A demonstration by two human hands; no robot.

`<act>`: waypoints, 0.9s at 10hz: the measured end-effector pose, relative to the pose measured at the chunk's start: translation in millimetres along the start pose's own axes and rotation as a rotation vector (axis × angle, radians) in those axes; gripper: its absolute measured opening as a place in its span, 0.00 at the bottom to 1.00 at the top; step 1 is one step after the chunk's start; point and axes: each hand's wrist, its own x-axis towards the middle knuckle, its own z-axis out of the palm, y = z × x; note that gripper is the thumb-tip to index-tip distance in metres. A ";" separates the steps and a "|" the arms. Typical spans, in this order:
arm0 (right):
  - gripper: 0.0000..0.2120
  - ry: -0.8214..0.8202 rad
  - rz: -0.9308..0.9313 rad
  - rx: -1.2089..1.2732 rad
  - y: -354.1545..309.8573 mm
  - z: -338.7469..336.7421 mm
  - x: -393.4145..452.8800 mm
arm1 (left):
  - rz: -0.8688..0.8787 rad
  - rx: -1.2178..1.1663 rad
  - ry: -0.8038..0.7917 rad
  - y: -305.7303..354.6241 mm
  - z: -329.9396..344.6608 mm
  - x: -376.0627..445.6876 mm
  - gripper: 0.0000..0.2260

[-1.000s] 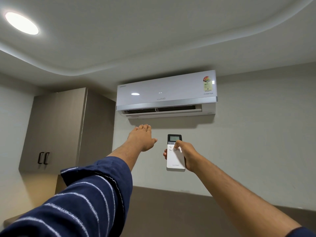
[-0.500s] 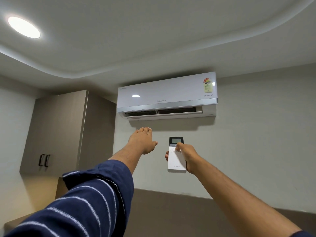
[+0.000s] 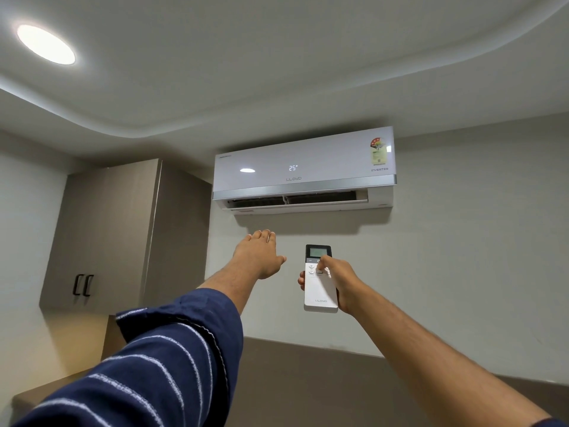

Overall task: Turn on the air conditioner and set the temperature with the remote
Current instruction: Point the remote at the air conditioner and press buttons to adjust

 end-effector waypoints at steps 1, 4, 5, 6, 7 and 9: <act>0.13 -0.002 -0.002 -0.002 -0.6 1.0 -0.2 | -0.001 0.001 0.000 -0.4 -0.3 -0.3 0.32; 0.11 -0.003 0.000 -0.008 -2.2 0.2 -2.6 | 0.003 -0.005 0.003 -0.7 -2.8 -1.5 0.32; 0.11 -0.001 0.002 -0.011 -1.9 -0.2 -3.5 | 0.006 -0.010 0.006 -0.5 -2.8 -2.2 0.32; 0.11 0.003 0.005 -0.015 -1.2 -0.4 -3.9 | 0.010 -0.015 0.005 -0.4 -2.8 -3.6 0.32; 0.11 0.007 0.007 -0.014 -0.2 -1.3 -3.0 | 0.015 -0.015 0.004 0.7 -2.9 -5.5 0.32; 0.14 0.038 0.007 -0.053 5.4 -0.8 0.7 | 0.026 -0.007 -0.008 4.0 -0.5 -11.4 0.32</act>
